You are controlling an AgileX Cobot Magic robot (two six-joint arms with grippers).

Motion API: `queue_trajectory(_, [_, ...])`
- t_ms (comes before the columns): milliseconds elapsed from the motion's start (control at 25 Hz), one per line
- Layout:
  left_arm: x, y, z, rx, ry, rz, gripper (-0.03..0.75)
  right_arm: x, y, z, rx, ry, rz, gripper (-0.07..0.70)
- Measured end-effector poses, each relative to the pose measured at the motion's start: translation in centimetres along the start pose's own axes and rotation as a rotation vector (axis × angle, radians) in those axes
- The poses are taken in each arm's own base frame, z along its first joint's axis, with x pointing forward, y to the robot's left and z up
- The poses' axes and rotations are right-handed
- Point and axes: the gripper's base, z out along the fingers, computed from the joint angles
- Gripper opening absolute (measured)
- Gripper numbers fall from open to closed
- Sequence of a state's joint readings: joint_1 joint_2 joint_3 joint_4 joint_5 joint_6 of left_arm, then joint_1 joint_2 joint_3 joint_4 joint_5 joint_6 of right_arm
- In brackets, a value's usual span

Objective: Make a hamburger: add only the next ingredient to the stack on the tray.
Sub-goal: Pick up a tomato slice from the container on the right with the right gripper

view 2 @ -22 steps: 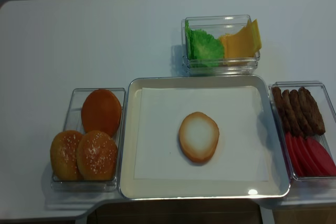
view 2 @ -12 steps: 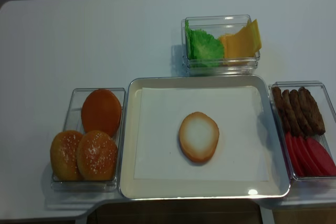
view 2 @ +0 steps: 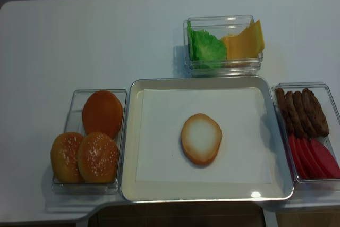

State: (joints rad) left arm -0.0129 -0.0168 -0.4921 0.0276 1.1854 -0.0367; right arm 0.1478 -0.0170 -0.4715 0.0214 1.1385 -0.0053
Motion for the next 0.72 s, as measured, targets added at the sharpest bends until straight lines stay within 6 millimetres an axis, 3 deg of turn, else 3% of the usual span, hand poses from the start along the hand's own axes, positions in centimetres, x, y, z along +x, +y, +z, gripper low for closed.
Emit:
queue_trajectory(560, [0.0,0.0,0.0,0.0,0.0,0.0,0.349,0.0,-0.06,0.0,0.007,0.0,0.002,0.464])
queue_trajectory(720, [0.0,0.0,0.0,0.0,0.0,0.0,0.352,-0.94,-0.03,-0.7,0.002,-0.079,0.069,0.464])
